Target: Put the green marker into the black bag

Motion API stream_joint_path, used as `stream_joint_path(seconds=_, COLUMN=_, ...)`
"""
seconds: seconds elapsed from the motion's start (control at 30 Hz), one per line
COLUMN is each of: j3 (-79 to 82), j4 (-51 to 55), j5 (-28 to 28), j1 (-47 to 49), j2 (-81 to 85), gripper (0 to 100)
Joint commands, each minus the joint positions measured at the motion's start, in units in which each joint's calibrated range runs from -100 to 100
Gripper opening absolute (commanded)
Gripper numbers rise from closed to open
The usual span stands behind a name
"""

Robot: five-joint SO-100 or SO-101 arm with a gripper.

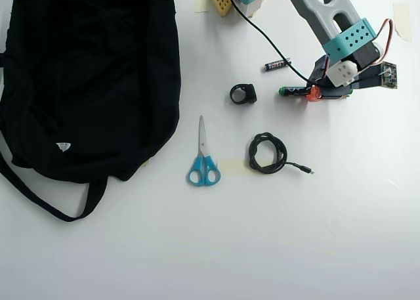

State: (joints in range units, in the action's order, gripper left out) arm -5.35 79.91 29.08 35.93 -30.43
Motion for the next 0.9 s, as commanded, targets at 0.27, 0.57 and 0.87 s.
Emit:
stream_joint_path(seconds=0.27, j3=-0.9, j4=-1.3, j5=0.2, j1=0.0, j2=0.5, gripper=2)
stream_joint_path(seconds=0.57, j3=-0.9, j4=-1.3, j5=0.2, j1=0.0, j2=0.5, gripper=2)
stream_joint_path(seconds=0.87, j3=-0.9, j4=-1.3, j5=0.2, j1=0.2, j2=1.0, gripper=2)
